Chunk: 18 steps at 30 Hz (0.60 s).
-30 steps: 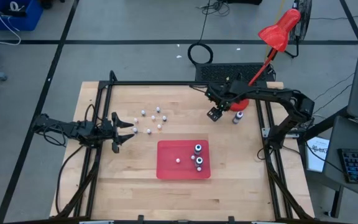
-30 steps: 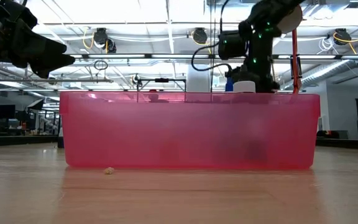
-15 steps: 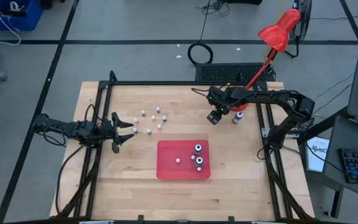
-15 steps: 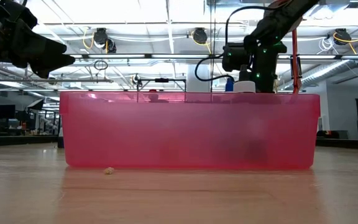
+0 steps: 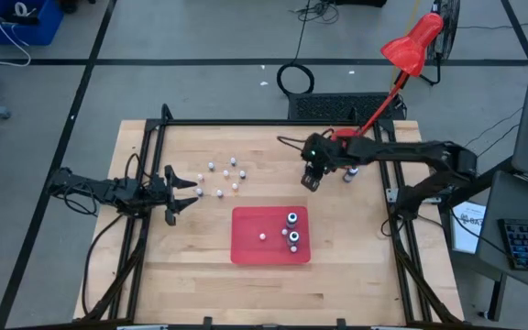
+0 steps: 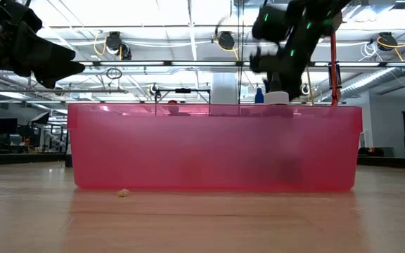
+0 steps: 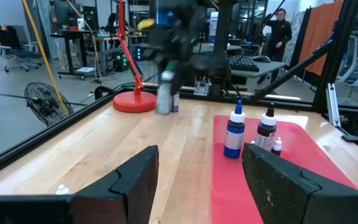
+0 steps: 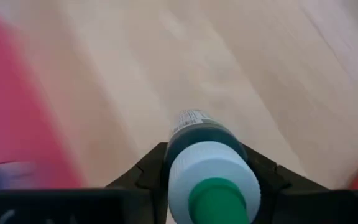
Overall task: Pick & Place food coloring
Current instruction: Put the large green food coloring bottle into the bin
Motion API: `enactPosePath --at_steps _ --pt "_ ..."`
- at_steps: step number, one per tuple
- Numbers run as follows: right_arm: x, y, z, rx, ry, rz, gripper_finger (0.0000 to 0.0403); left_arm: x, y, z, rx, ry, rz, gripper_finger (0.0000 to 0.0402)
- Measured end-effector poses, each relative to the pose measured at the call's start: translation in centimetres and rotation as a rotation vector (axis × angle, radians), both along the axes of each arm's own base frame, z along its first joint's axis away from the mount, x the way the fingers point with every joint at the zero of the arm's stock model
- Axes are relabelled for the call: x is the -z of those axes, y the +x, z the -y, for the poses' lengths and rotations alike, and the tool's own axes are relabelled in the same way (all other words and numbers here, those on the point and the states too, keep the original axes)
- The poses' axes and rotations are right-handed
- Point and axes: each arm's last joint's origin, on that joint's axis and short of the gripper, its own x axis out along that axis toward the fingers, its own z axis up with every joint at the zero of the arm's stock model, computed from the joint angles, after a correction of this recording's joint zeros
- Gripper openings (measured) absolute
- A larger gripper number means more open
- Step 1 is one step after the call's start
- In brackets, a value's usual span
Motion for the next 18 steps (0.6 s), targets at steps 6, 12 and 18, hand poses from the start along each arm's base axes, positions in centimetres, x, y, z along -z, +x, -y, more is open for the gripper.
enactPosePath --at_steps 6,12,18 --pt "-3.9 -0.7 -6.5 -0.140 -0.047 0.171 0.0123 0.0 0.0 0.0 0.000 0.000 0.000 0.0232" --pt "-7.5 -1.0 -12.6 -0.234 -0.092 0.240 0.0123 0.0 0.0 0.0 0.000 0.000 0.000 0.0232" --pt "-12.6 0.2 -16.2 -0.237 -0.215 0.118 0.0123 0.0 0.0 0.0 0.000 0.000 0.000 0.0232"
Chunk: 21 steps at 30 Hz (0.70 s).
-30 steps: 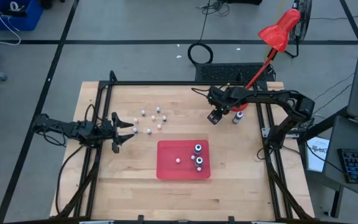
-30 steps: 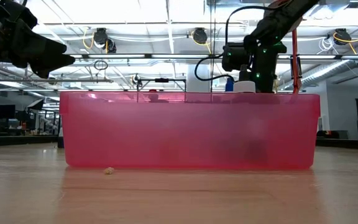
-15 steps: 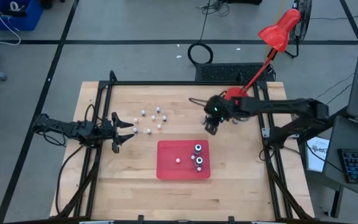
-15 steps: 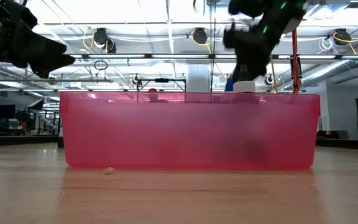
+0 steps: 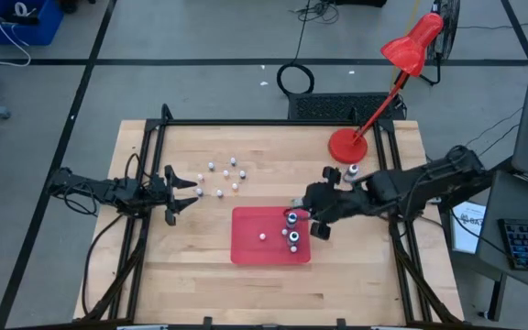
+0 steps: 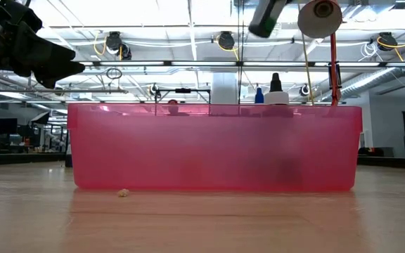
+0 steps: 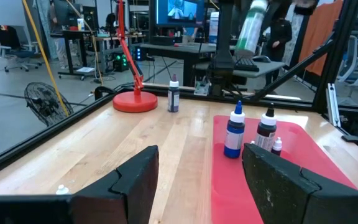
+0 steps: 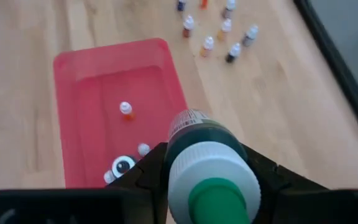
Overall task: Pick & Place food coloring
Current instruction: Put the large green food coloring bottle into the bin
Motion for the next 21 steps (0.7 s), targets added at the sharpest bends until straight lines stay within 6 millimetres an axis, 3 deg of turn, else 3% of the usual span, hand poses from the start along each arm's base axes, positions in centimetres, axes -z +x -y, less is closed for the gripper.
enactPosePath --at_steps 2,5,13,21 --pt "-0.8 0.4 -0.3 0.032 -0.013 -0.077 0.0123 0.0 0.0 0.0 0.000 0.000 0.000 0.0232" --pt "-0.6 1.3 -0.6 0.092 -0.024 -0.206 0.0123 0.0 0.0 0.0 0.000 0.000 0.000 0.0232" --pt "3.5 3.8 -1.8 0.054 0.084 -0.425 0.0123 0.0 0.0 0.0 0.000 0.000 0.000 0.0232" --pt "7.6 5.3 -1.6 0.025 0.110 -0.482 0.0123 0.0 0.0 0.0 0.000 0.000 0.000 0.0232"
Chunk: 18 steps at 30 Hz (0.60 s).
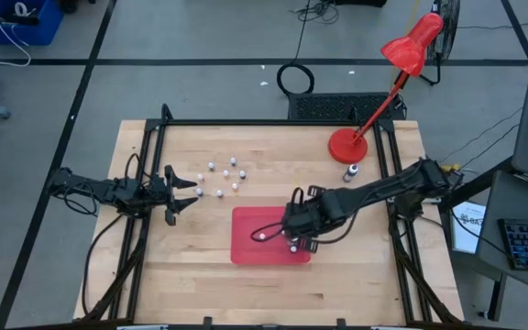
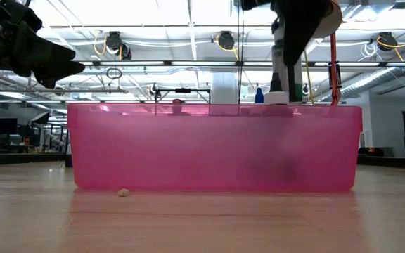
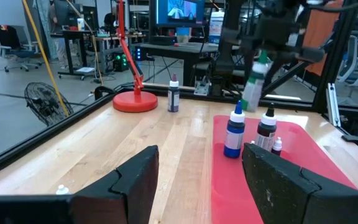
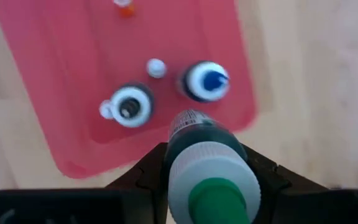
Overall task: Pick & Place food coloring
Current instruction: Put the large green food coloring bottle into the bin
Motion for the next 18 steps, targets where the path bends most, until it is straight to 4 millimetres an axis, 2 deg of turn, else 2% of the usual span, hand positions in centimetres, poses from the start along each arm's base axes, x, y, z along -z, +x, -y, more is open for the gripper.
enactPosePath --at_steps 8,18 --pt "3.7 0.2 0.5 -0.010 0.074 -0.004 0.0123 0.0 0.0 0.0 0.000 0.000 0.000 0.0232" --pt "5.5 0.6 0.4 -0.046 0.110 0.048 0.0123 0.0 0.0 0.0 0.000 0.000 0.000 0.0232"
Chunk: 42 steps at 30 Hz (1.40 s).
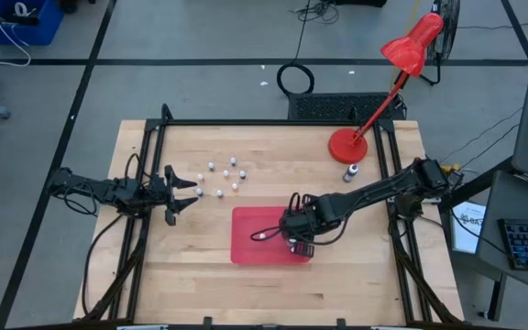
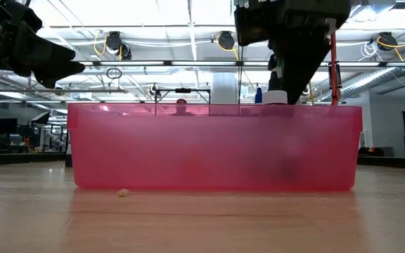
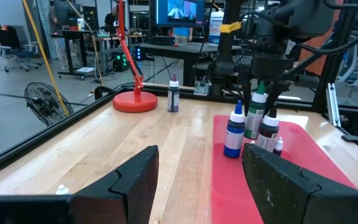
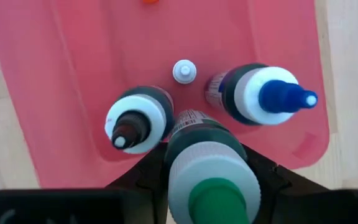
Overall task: Pick & Place food coloring
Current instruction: Put the large green food coloring bottle into the bin, then put the large violet food coloring bottle into the bin
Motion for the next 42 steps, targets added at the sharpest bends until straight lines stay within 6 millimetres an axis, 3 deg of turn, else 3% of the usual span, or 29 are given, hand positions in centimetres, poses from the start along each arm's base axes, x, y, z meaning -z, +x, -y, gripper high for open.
enactPosePath --at_steps 10,16,23,26,34,42 --pt "2.6 -0.5 1.0 0.023 -0.001 -0.014 0.0123 0.0 0.0 0.0 0.000 0.000 0.000 0.0232" --pt "2.9 -0.6 1.4 0.051 -0.002 -0.019 0.0124 0.0 0.0 0.0 0.000 0.000 0.000 0.0232" --pt "2.9 -0.6 1.4 0.125 0.013 -0.021 0.0250 0.0 0.0 0.0 0.000 0.000 0.000 0.0232" --pt "2.7 -0.9 1.5 0.148 0.038 -0.034 0.0279 0.0 0.0 0.0 0.000 0.000 0.000 0.0232" --pt "-0.5 -2.4 2.2 0.227 0.118 0.010 0.0274 0.0 0.0 0.0 0.000 0.000 0.000 0.0232" --pt "-5.5 -6.2 5.1 0.334 -0.033 0.119 0.0249 0.0 0.0 0.0 0.000 0.000 0.000 0.0232"
